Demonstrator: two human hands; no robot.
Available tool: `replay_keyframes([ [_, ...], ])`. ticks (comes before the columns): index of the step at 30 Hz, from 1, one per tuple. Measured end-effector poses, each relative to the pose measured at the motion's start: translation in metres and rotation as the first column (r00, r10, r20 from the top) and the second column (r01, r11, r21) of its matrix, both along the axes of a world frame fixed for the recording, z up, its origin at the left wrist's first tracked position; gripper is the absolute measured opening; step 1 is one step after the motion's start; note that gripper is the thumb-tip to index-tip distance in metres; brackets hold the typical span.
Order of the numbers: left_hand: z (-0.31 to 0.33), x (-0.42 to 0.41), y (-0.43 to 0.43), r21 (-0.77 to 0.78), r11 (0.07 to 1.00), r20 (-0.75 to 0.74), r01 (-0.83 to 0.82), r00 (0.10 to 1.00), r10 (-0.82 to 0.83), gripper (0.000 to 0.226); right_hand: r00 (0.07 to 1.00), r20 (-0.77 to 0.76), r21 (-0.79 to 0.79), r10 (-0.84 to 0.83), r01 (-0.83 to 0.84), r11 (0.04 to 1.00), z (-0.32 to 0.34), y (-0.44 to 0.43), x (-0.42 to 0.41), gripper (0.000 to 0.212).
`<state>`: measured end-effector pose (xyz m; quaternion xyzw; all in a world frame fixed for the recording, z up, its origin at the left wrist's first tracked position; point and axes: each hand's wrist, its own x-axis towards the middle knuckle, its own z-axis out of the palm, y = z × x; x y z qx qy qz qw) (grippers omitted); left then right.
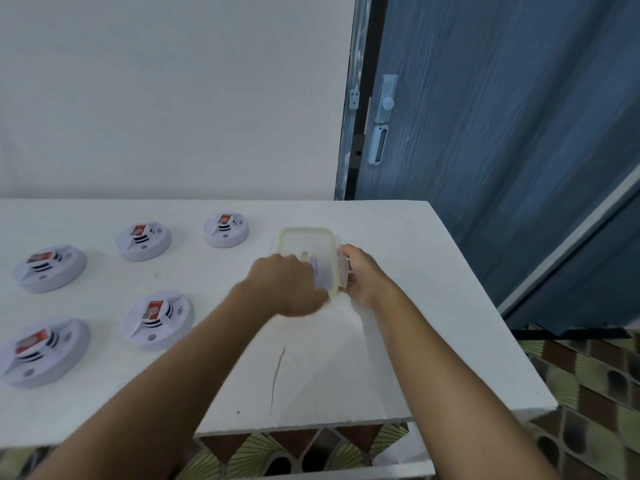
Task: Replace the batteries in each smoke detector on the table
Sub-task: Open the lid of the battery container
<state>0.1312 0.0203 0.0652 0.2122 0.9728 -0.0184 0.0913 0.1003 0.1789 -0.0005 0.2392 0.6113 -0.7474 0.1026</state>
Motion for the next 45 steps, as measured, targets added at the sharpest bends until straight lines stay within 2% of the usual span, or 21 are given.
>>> replay_keyframes([
  [4, 0.005, -0.041, -0.009, 0.232, 0.966, -0.037, -0.113, 0.992, 0.124, 0.033, 0.998, -0.043, 0.137, -0.037, 0.043, 0.990, 0.000, -0.016, -0.013, 0.026],
  [7, -0.009, -0.075, -0.001, 0.472, 0.865, -0.047, -0.169, 0.975, 0.216, 0.015, 0.996, -0.076, 0.332, -0.054, 0.077, 0.940, -0.003, -0.024, -0.021, 0.035],
  [9, -0.021, -0.093, 0.007, 0.543, 0.823, -0.045, -0.165, 0.973, 0.225, 0.015, 0.997, -0.068, 0.398, -0.041, 0.065, 0.915, -0.005, -0.027, -0.023, 0.040],
  [12, -0.035, -0.115, 0.017, 0.523, 0.827, -0.025, -0.209, 0.965, 0.261, 0.025, 0.998, -0.065, 0.495, -0.005, 0.037, 0.868, -0.009, -0.028, -0.024, 0.052],
  [17, -0.048, -0.140, 0.024, 0.411, 0.840, 0.163, -0.354, 0.935, 0.314, 0.045, 0.993, -0.116, 0.566, 0.004, 0.063, 0.822, -0.013, -0.029, -0.027, 0.052],
  [24, -0.046, -0.150, 0.036, 0.285, 0.873, 0.189, -0.396, 0.916, 0.354, 0.033, 0.993, -0.116, 0.610, 0.004, 0.069, 0.790, -0.015, -0.029, -0.031, 0.047],
  [28, -0.046, -0.157, 0.040, 0.204, 0.910, 0.166, -0.362, 0.929, 0.332, 0.035, 0.994, -0.107, 0.600, -0.006, 0.069, 0.797, -0.018, -0.029, -0.034, 0.047],
  [32, -0.046, -0.160, 0.040, 0.250, 0.907, 0.125, -0.339, 0.940, 0.317, 0.039, 0.994, -0.104, 0.590, -0.028, 0.085, 0.803, -0.017, -0.032, -0.038, 0.048],
  [34, -0.046, -0.161, 0.039, 0.343, 0.881, 0.111, -0.326, 0.945, 0.307, 0.030, 0.994, -0.106, 0.593, -0.024, 0.083, 0.801, -0.017, -0.033, -0.039, 0.048],
  [38, -0.048, -0.161, 0.021, 0.633, 0.720, 0.136, -0.287, 0.956, 0.261, 0.016, 0.995, -0.096, 0.600, 0.000, 0.058, 0.798, -0.015, -0.033, -0.043, 0.047],
  [40, -0.050, -0.157, 0.010, 0.675, 0.683, 0.139, -0.279, 0.957, 0.254, 0.024, 0.996, -0.088, 0.604, 0.002, 0.052, 0.795, -0.013, -0.034, -0.045, 0.048],
  [42, -0.054, -0.148, 0.000, 0.660, 0.688, 0.130, -0.300, 0.949, 0.288, 0.041, 0.997, -0.080, 0.592, -0.014, 0.058, 0.804, -0.011, -0.035, -0.048, 0.049],
  [45, -0.055, -0.130, -0.012, 0.670, 0.610, 0.218, -0.424, 0.897, 0.384, 0.058, 0.995, -0.082, 0.558, -0.052, 0.089, 0.825, -0.011, -0.036, -0.051, 0.050],
])
